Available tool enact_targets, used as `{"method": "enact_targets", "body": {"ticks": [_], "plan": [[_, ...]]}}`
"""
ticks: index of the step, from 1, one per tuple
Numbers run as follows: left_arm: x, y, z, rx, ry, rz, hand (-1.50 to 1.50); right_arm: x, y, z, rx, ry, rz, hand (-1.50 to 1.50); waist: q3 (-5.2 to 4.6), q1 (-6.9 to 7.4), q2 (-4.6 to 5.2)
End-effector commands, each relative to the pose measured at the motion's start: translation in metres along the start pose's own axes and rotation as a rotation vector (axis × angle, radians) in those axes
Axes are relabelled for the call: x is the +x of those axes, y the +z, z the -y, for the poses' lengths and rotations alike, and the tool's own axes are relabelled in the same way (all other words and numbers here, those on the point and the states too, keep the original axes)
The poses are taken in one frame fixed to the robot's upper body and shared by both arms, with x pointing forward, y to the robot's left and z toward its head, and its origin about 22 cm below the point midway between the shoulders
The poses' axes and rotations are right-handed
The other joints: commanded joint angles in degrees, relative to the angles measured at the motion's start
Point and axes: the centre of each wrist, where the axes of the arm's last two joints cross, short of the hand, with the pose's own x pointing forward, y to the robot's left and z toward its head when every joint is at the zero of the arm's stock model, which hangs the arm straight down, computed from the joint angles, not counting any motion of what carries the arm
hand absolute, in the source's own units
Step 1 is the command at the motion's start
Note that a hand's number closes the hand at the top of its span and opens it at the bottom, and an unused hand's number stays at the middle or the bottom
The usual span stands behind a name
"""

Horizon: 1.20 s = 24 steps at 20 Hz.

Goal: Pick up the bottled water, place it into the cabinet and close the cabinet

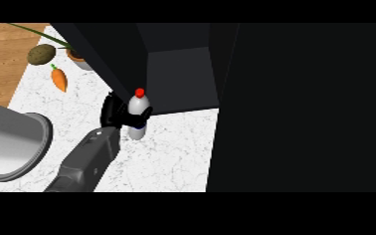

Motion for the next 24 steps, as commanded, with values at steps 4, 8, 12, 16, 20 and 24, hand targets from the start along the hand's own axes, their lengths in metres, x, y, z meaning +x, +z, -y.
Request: {"method": "enact_targets", "body": {"ticks": [4,8,12,16,20,24], "plan": [[0.069,-0.045,0.099,-0.029,0.011,0.107,1.50,0.001,-0.002,0.019,-0.001,-0.013,0.011,-1.50,-1.32,-2.65,1.65],[0.068,-0.044,0.098,0.000,0.025,0.111,1.50,0.004,0.000,0.021,0.013,-0.016,0.009,-1.50,-1.42,-3.09,1.78],[0.067,-0.044,0.096,0.048,0.080,0.096,1.50,0.007,-0.003,0.024,0.020,-0.028,0.021,-1.50,-1.54,-3.81,2.12],[0.064,-0.043,0.095,0.054,0.149,0.092,1.50,0.001,-0.003,0.031,0.011,-0.024,0.011,-1.50,-1.52,-3.07,2.47],[0.066,-0.045,0.092,0.061,0.149,0.116,1.50,0.003,-0.002,0.035,0.019,-0.032,0.017,-1.50,-1.47,-3.48,2.36],[0.066,-0.044,0.097,0.056,0.113,0.128,1.50,0.000,-0.003,0.032,0.028,-0.034,0.013,-1.50,-1.49,-4.14,2.65]]}}
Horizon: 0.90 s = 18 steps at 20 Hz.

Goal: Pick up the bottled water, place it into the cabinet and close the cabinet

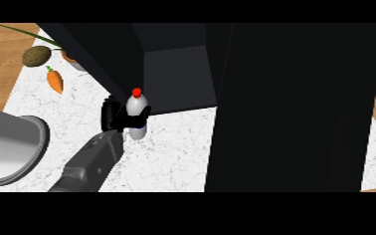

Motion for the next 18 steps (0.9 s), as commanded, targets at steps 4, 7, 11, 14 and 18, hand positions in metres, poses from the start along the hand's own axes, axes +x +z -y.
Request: {"method": "enact_targets", "body": {"ticks": [4,7,11,14,18], "plan": [[0.071,-0.048,0.092,-0.072,0.097,0.059,-1.50,-0.001,-0.001,0.007,0.014,-0.012,0.008,-1.50,-1.74,-2.99,1.93],[0.065,-0.041,0.097,-0.049,0.093,0.075,-1.50,0.001,-0.003,0.008,0.019,-0.021,0.018,-1.50,-1.80,-3.52,1.91],[0.071,-0.047,0.095,-0.036,0.082,0.083,-1.50,0.000,-0.004,0.010,0.020,-0.007,0.011,-1.50,-1.80,-3.28,1.85],[0.072,-0.049,0.091,-0.013,0.062,0.081,-1.50,-0.003,-0.006,0.007,0.047,-0.020,-0.001,-1.50,-1.81,-3.95,2.19],[0.081,-0.058,0.089,-0.006,0.043,0.110,-1.50,-0.004,-0.004,0.009,0.046,-0.018,-0.001,-1.50,-1.68,-4.55,1.72]]}}
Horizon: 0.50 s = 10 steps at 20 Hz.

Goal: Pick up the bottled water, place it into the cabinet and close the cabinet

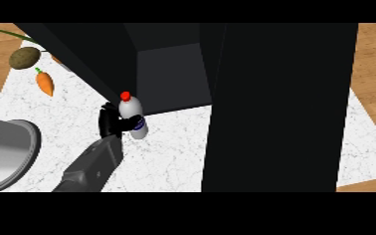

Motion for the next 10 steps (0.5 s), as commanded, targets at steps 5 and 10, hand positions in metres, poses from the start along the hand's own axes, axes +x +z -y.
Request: {"method": "enact_targets", "body": {"ticks": [5,10], "plan": [[0.094,-0.047,0.094,-0.160,0.061,0.212,-1.50,0.001,-0.002,0.001,0.019,-0.001,0.011,-1.50,-1.23,-2.90,0.56],[0.098,-0.049,0.098,-0.281,-0.006,0.279,-1.50,0.000,-0.004,0.002,0.039,-0.004,0.006,-1.50,-1.12,-3.89,0.21]]}}
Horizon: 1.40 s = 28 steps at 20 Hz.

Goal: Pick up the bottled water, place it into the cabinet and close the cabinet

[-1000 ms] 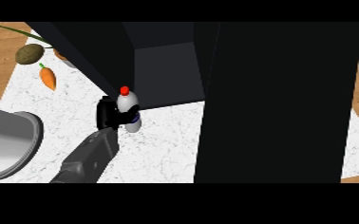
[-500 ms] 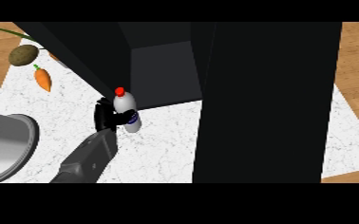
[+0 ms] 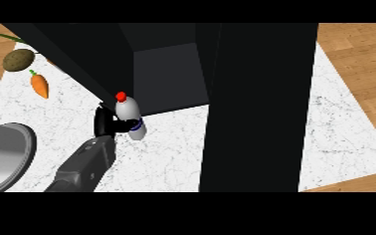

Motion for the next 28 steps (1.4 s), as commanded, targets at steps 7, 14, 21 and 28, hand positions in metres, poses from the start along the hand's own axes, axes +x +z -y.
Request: {"method": "enact_targets", "body": {"ticks": [7,14,21,28], "plan": [[0.117,-0.054,0.106,-0.205,0.190,0.303,1.50,0.003,-0.001,0.002,0.011,0.015,0.000,-1.50,-1.07,-1.76,-0.66],[0.110,-0.047,0.110,-0.221,0.245,0.290,1.50,0.003,0.001,0.002,0.023,0.043,-0.009,-1.50,-1.03,1.19,-1.08],[0.096,-0.038,0.107,-0.288,0.309,0.258,1.50,0.008,0.000,0.000,0.046,0.057,-0.008,-1.50,-1.06,2.56,-1.65],[0.074,-0.027,0.096,-0.345,0.417,0.195,1.50,0.010,0.002,-0.009,0.115,0.061,-0.042,1.50,-1.12,4.25,-1.89]]}}
